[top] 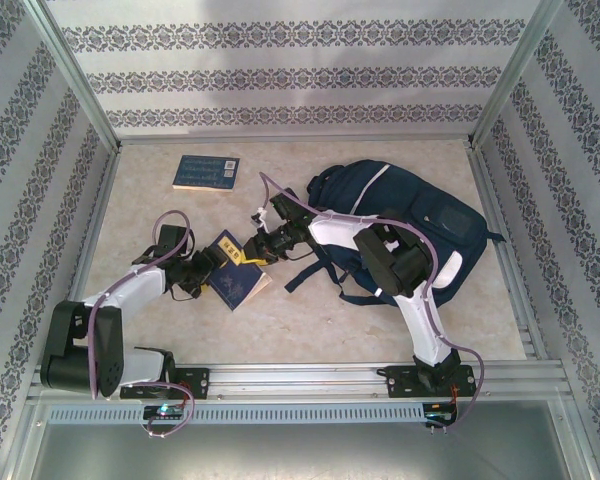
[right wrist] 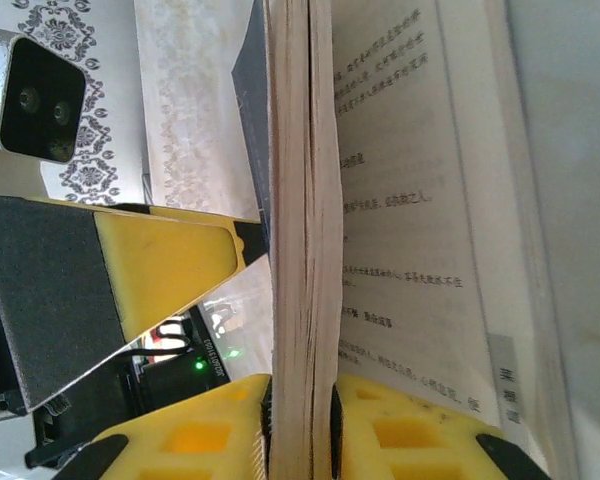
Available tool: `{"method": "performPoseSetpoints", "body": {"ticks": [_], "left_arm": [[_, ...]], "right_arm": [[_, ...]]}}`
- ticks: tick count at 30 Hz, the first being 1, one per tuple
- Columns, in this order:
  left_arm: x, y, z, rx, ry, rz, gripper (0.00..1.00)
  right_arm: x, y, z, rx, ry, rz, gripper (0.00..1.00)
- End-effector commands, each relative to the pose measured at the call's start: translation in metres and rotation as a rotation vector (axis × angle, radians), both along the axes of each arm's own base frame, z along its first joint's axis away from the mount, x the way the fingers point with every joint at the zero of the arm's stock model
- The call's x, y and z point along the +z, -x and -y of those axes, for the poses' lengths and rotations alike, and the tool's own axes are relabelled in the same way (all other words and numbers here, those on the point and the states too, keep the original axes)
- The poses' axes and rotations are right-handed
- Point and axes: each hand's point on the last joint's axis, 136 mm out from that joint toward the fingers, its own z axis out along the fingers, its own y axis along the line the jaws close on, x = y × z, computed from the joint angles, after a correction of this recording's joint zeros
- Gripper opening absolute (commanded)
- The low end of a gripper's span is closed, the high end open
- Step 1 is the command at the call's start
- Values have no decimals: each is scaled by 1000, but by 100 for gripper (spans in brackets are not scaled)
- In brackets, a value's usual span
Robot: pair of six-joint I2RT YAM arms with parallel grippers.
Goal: Pack books, pencil case, and school supplies into a backpack
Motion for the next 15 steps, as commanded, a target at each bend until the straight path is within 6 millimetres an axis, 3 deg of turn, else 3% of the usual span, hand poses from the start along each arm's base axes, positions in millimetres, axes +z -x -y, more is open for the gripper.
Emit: {"method": "performPoseSetpoints", "body": {"ticks": [1, 5, 9, 15], "left_arm": [[10, 0, 6, -35, 11, 25, 75], [18, -1, 7, -37, 14, 41, 75], [33, -2, 6, -37, 10, 79, 76], [62, -1, 1, -50, -24, 129, 78]], "right_arm": [[7, 10, -17, 49, -40, -13, 23], [-4, 7, -18, 41, -15, -17, 17], [-4, 8, -20, 50, -22, -13, 1], [12, -13, -6, -34, -74, 5, 0]]}}
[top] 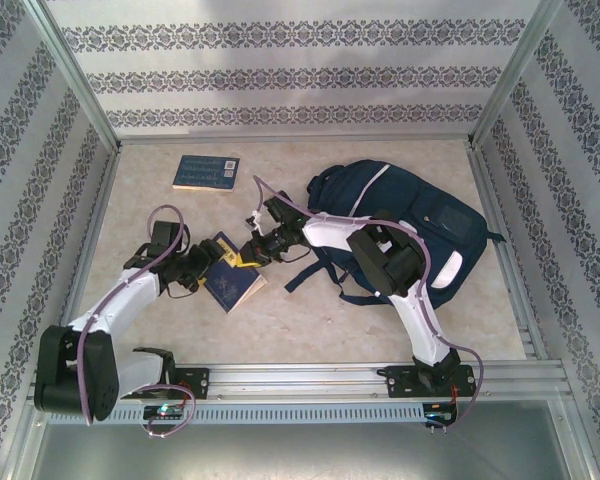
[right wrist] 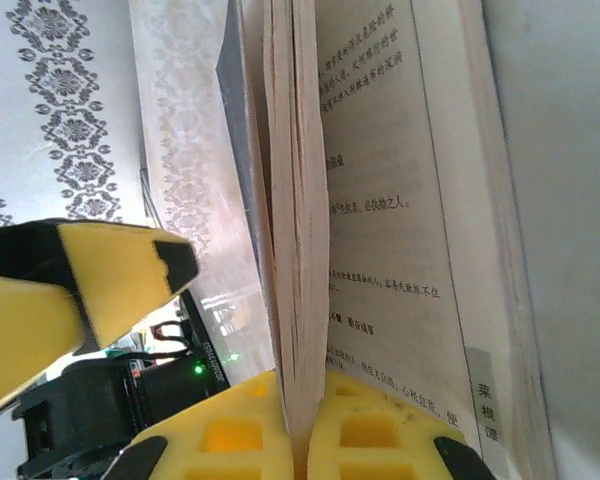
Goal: Pack books, pencil case, and school supplies into a backpack
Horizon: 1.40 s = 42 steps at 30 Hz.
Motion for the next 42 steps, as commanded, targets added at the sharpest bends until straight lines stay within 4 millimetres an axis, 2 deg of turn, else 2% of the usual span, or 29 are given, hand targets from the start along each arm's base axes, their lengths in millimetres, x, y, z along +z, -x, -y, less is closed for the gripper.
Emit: {"method": "performPoseSetpoints", "body": {"ticks": [1, 6, 7, 10, 13, 21, 25, 30, 35, 42], "left_arm": [[22, 4, -1, -26, -36, 35, 79], [36, 8, -10, 11, -38, 68, 83], [36, 9, -11, 17, -42, 65, 87], [33, 10, -17, 32, -59, 54, 91], [21, 10, -23, 69, -59, 21, 93], [-11, -24, 3, 124, 189, 45, 92], [-15, -40, 8, 136, 245, 85, 87], [-1, -49, 10, 154, 276, 178, 79], [21, -48, 1, 177, 234, 274, 76], [52, -53, -10, 209, 202, 431, 59]], "right_arm": [[28, -15, 7, -48, -91, 17, 0], [61, -26, 19, -86, -205, 14, 0], [66, -28, 21, -94, -222, 15, 0], [79, -36, 28, -131, -293, -12, 0], [88, -41, 34, -155, -346, -38, 0], [103, -36, 32, -158, -395, -51, 0], [106, -31, 25, -152, -422, -66, 0], [105, -28, 23, -160, -446, -89, 0], [107, -33, 24, -190, -482, -120, 0], [117, -36, 25, -212, -560, -144, 0]]}}
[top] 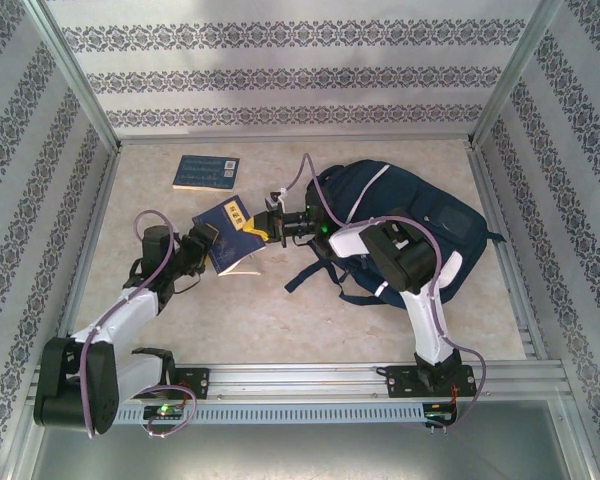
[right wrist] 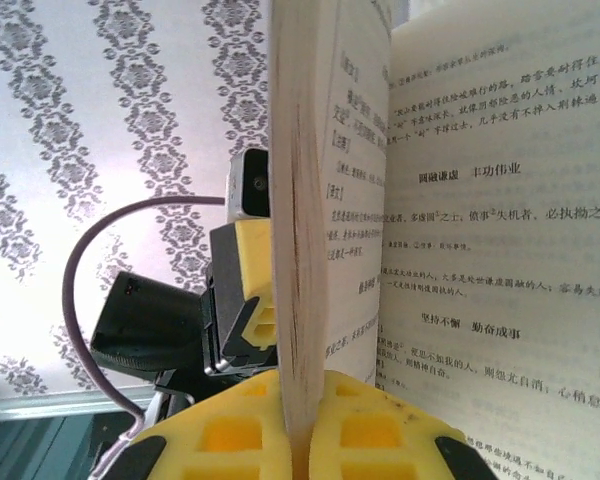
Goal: Pack books, pencil case, and school supplies into a backpack
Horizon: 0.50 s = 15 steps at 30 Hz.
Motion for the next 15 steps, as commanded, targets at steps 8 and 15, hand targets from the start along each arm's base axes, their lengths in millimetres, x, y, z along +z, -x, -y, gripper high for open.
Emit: {"method": "performPoseSetpoints", "body": {"ticks": [8, 15], "left_arm": [[52, -22, 11, -38, 58, 213, 21], [84, -9, 6, -67, -75, 279, 0]], "right_arm": [[14, 3, -2, -12, -99, 37, 0], [-14, -13, 25, -105, 51, 90, 32]]}}
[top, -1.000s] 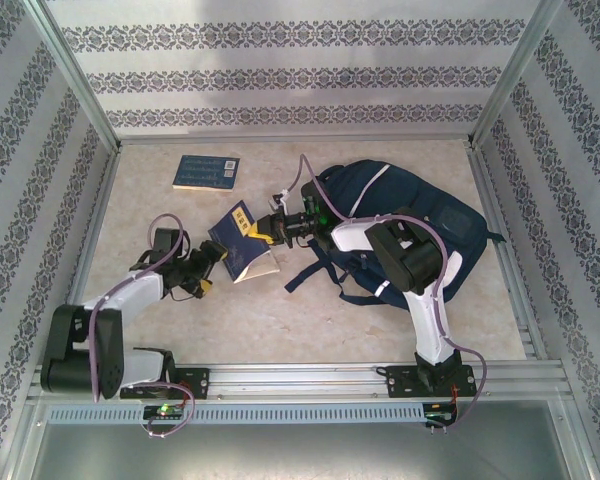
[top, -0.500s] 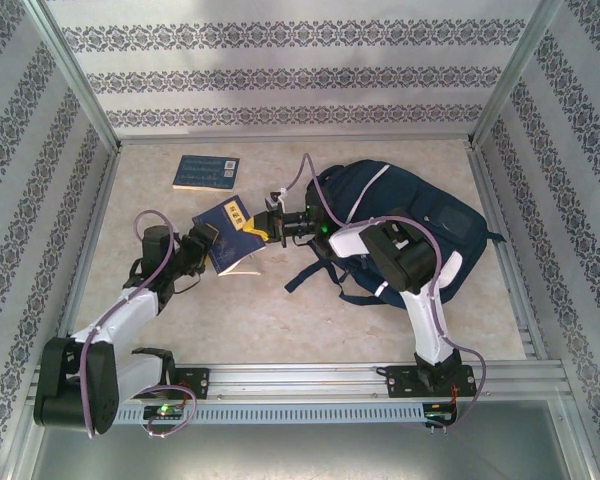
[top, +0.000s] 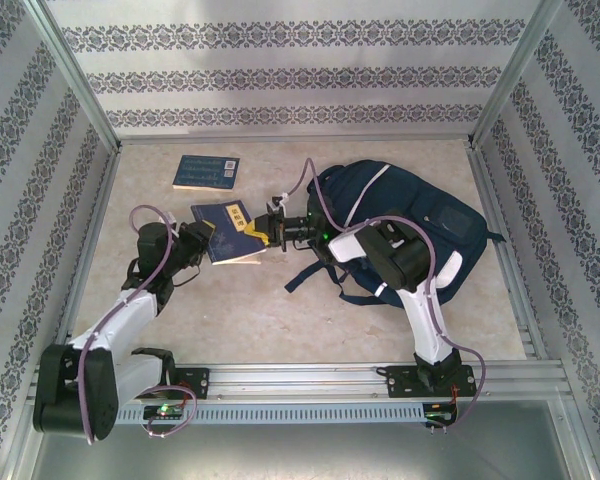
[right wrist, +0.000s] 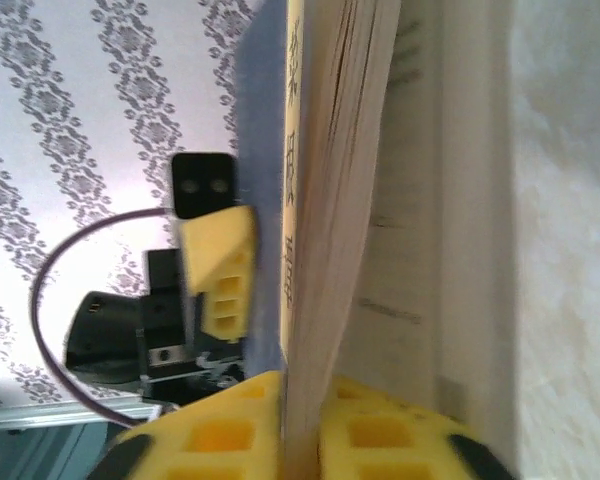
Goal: Pack books, pencil case, and school supplies into a backpack
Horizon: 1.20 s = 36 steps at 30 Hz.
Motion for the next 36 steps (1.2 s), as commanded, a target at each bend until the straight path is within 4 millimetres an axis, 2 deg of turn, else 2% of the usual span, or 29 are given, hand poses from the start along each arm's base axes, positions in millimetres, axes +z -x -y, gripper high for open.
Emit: {"method": "performPoseSetpoints", "body": {"ticks": [1, 3, 5, 11, 14, 18, 22, 25, 29, 31, 36], "left_arm": [[47, 3, 0, -32, -96, 129, 0], [56, 7, -2, -31, -133, 147, 0], [68, 9, 2, -65, -148, 170, 0], [108, 12, 35, -303, -179, 256, 0], [125, 17, 39, -360, -237, 290, 0], [145, 24, 42, -394, -285, 346, 0], [156, 24, 50, -423, -249, 389, 0], [166, 26, 52, -434, -252, 418, 0], [179, 30, 60, -476, -255, 463, 0], [183, 32, 65, -493, -244, 483, 0], [200, 37, 74, -516, -173, 549, 0]], "right_arm": [[0, -17, 25, -86, 64, 125, 38], [-3, -20, 33, -103, 101, 143, 47], [1, -20, 37, -99, 102, 167, 52], [38, -14, 42, -53, 65, 282, 63], [45, -23, 63, -119, 106, 308, 67], [47, -25, 90, -205, 273, 398, 69], [73, -6, 85, -211, 293, 535, 73], [88, 3, 90, -240, 294, 599, 74], [111, 10, 96, -289, 244, 604, 72], [126, 17, 92, -273, 181, 605, 75], [146, 27, 79, -256, 120, 622, 80]]}}
